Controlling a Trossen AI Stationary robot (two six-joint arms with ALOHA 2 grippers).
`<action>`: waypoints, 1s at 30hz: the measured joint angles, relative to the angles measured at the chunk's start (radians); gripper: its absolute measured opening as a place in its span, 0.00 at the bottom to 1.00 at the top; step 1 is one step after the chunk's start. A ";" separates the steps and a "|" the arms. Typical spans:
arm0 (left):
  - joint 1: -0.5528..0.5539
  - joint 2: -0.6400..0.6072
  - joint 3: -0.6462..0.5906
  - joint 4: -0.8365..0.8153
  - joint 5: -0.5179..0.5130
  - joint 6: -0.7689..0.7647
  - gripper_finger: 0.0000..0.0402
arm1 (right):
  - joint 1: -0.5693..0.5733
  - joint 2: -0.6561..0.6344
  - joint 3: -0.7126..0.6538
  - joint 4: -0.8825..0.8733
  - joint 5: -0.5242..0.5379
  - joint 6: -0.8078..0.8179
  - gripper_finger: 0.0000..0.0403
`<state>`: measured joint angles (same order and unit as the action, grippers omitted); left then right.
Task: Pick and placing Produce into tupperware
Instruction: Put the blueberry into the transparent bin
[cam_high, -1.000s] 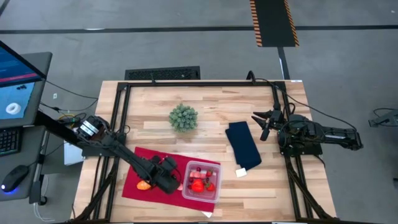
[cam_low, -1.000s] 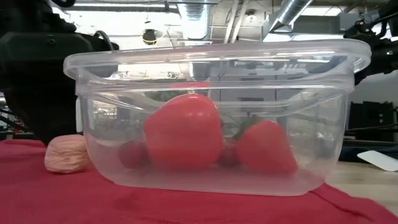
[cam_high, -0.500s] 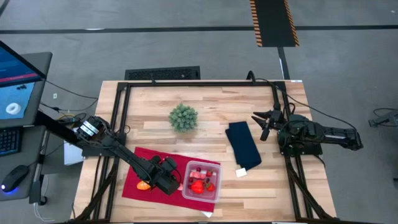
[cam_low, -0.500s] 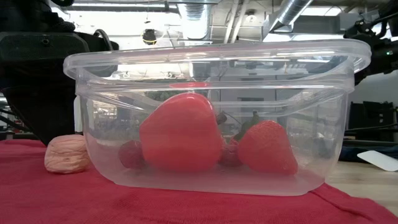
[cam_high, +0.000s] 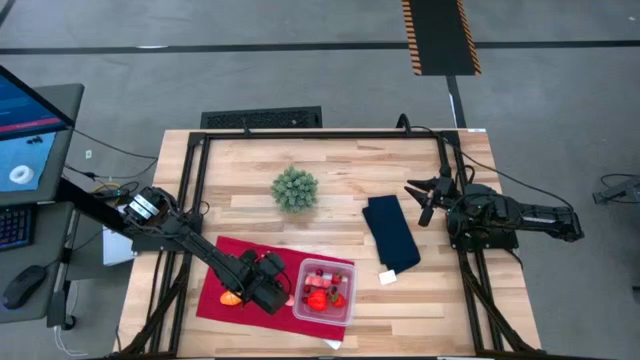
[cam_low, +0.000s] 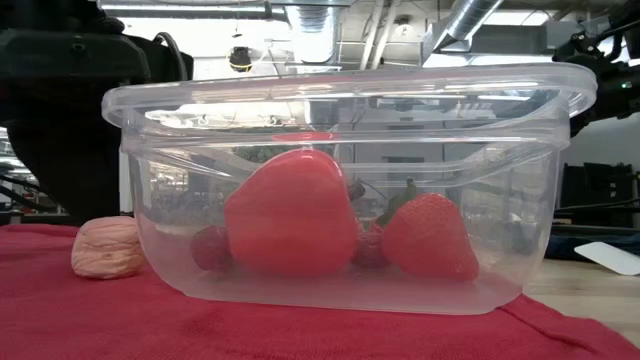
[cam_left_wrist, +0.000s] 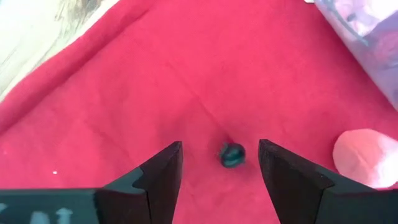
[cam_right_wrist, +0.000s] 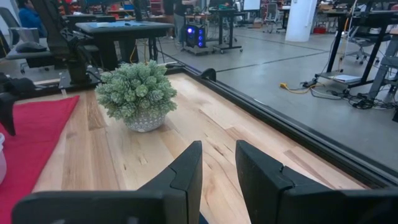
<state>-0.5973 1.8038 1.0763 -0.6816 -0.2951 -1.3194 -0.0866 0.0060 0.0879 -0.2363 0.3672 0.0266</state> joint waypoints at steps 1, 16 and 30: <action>-0.002 0.000 0.000 0.000 0.000 -0.004 0.50 | 0.000 0.000 0.000 0.000 0.000 0.000 0.30; -0.017 0.031 0.005 0.039 0.002 -0.050 0.37 | 0.000 0.000 0.000 0.000 0.000 0.000 0.30; -0.017 0.032 0.005 0.026 0.002 -0.050 0.24 | 0.000 0.000 0.000 0.002 0.000 0.000 0.30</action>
<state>-0.6140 1.8359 1.0809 -0.6555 -0.2932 -1.3694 -0.0864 0.0063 0.0875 -0.2344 0.3675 0.0265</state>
